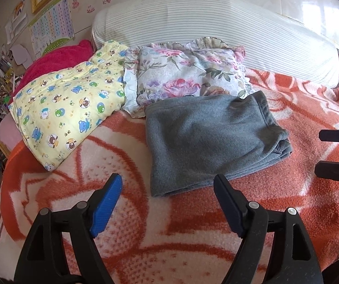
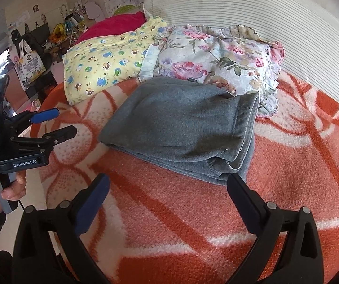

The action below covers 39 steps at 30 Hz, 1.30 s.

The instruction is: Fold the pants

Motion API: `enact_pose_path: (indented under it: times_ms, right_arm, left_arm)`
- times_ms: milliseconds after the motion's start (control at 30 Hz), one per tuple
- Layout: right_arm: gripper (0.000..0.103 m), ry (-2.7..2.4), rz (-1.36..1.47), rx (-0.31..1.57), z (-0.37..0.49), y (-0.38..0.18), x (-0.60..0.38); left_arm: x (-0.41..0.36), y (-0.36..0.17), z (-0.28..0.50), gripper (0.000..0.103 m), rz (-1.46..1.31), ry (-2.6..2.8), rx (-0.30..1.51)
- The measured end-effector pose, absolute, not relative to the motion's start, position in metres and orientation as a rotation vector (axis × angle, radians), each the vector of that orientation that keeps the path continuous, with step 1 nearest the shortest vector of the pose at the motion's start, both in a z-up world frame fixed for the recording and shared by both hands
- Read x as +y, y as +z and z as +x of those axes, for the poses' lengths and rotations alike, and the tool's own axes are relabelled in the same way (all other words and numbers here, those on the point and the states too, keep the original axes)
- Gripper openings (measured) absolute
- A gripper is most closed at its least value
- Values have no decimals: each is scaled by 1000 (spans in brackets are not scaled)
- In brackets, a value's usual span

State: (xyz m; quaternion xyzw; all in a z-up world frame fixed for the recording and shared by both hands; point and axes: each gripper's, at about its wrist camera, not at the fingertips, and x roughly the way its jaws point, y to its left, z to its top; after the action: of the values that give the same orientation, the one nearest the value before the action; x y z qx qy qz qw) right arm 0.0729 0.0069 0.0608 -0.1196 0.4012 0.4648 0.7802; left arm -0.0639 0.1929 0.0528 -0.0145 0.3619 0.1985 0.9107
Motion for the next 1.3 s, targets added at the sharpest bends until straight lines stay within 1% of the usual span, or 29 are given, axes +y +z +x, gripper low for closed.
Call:
enact_pose_path:
  times_ms: [333,633,1000,1300]
  right_arm:
    - [102,1037,-247,848,66,72,11]
    - [103,1071,-259,833,67,80,22]
    - [103,1050,-282,893,75,56,31]
    - [103,1025,-234,928,94,43,31]
  left_arm:
    - [188,62,-71,81,-25,408,730]
    - [185,68,-69,81,-10,402,715]
    - [196,56,-56,81,-26,417,746]
    - [205,38,-38,81,-46,426,786]
